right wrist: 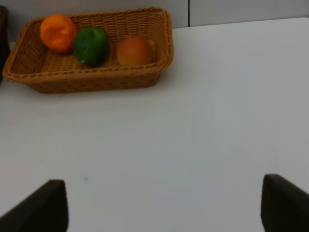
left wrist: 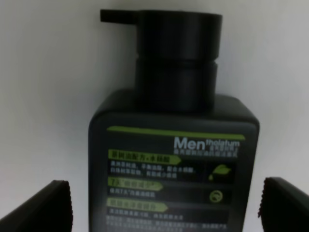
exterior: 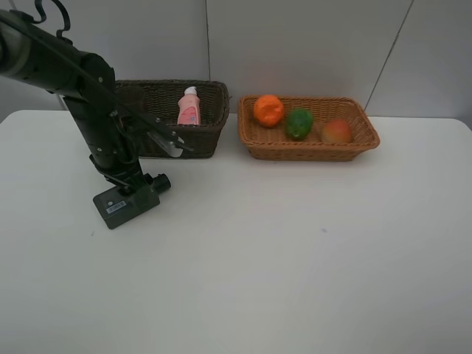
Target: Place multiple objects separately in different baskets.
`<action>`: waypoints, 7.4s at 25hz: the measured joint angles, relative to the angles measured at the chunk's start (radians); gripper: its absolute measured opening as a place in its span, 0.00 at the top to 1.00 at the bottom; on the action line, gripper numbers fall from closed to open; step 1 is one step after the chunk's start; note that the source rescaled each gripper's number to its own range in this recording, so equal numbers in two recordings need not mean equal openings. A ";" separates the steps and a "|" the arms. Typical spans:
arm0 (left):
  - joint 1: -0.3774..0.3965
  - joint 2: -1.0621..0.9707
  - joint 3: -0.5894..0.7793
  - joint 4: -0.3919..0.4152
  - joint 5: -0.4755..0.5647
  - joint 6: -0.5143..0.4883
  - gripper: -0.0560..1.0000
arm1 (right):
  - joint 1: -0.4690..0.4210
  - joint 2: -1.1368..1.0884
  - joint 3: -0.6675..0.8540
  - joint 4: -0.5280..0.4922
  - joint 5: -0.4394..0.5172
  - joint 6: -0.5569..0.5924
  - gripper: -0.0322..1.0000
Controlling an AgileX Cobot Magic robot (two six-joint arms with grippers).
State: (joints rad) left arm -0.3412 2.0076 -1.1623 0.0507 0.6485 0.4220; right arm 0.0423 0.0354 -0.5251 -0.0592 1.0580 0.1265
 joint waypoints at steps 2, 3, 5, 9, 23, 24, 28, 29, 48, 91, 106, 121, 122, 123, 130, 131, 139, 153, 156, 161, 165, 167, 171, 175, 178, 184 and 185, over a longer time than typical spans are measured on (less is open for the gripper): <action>0.000 0.000 0.010 0.000 -0.020 0.000 0.00 | 0.000 0.000 0.000 0.000 0.000 0.000 0.29; 0.000 0.000 0.014 0.001 -0.025 0.000 0.00 | 0.000 0.000 0.000 0.000 0.000 0.000 0.29; 0.000 0.000 0.022 0.014 -0.040 -0.001 0.00 | 0.000 0.000 0.000 0.000 0.000 0.000 0.29; 0.000 0.014 0.024 0.022 -0.050 -0.019 0.00 | 0.000 0.000 0.000 0.000 0.000 0.000 0.29; 0.000 0.064 0.026 0.022 -0.068 -0.042 0.00 | 0.000 0.000 0.000 0.000 0.000 0.000 0.29; 0.000 0.064 0.026 0.022 -0.068 -0.042 0.00 | 0.000 0.000 0.000 0.000 0.000 0.000 0.29; 0.000 0.059 0.045 0.020 -0.088 -0.042 0.00 | 0.000 0.000 0.000 0.000 0.000 0.000 0.29; 0.000 0.057 0.053 0.019 -0.096 -0.042 0.00 | 0.000 0.000 0.000 0.000 0.000 0.000 0.29; 0.000 0.047 0.080 0.000 -0.123 -0.102 0.17 | 0.000 0.000 0.000 0.000 0.000 0.000 0.29; -0.069 -0.252 0.091 0.157 -0.663 -0.737 0.17 | 0.000 0.000 0.000 0.000 0.000 0.000 0.29; 0.040 -0.068 0.092 0.140 -1.106 -0.515 0.17 | 0.000 0.000 0.000 0.000 0.000 0.000 0.29; 0.036 0.112 0.070 0.141 -1.342 -0.514 0.17 | 0.000 0.000 0.000 0.000 0.000 0.000 0.29; 0.035 0.117 0.065 0.141 -1.341 -0.514 0.17 | 0.000 0.000 0.000 0.000 0.000 0.000 0.29; 0.035 0.118 0.064 0.141 -1.338 -0.514 0.17 | 0.000 0.000 0.000 0.000 0.000 0.000 0.29; 0.035 0.118 0.062 0.154 -1.317 -0.515 0.17 | 0.000 0.000 0.000 0.000 0.000 0.000 0.29; 0.035 0.118 0.062 0.154 -1.314 -0.516 0.17 | 0.000 0.000 0.000 0.000 0.000 0.000 0.29; 0.035 0.118 0.062 0.152 -1.311 -0.517 0.17 | 0.000 0.000 0.000 0.000 0.000 0.000 0.29; 0.035 0.118 0.057 0.103 -1.323 -0.518 0.15 | 0.000 0.000 0.000 0.000 0.000 0.000 0.29; 0.035 0.117 0.057 0.103 -1.324 -0.540 0.10 | 0.000 0.000 0.000 0.000 0.000 0.000 0.29; 0.035 0.075 0.057 0.103 -1.304 -0.571 0.00 | 0.000 0.000 0.000 0.000 0.000 0.000 0.29; 0.035 -0.005 0.057 0.103 -1.227 -0.571 0.00 | 0.000 0.000 0.000 0.000 0.000 0.000 0.29; 0.035 -0.052 0.057 0.103 -1.139 -0.572 0.00 | 0.000 0.000 0.000 0.000 0.000 0.000 0.29; 0.035 -0.167 0.057 0.092 -0.899 -0.572 0.00 | 0.000 0.000 0.000 0.000 0.000 0.000 0.29; 0.043 -0.286 0.057 0.063 -0.616 -0.572 0.00 | 0.000 0.000 0.000 0.000 0.000 0.000 0.29; 0.071 -0.370 0.057 0.056 -0.399 -0.572 0.00 | 0.000 0.000 0.000 0.000 0.000 0.000 0.29; 0.132 -0.545 0.093 0.045 -0.058 -0.532 0.00 | 0.000 0.000 0.000 0.000 0.000 0.000 0.29; 0.143 -0.576 0.117 0.035 -0.030 -0.519 0.00 | 0.000 0.000 0.000 0.000 0.000 0.000 0.29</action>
State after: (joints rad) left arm -0.1977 1.4313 -1.0454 0.0858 0.6186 -0.0968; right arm 0.0423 0.0354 -0.5251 -0.0592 1.0580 0.1265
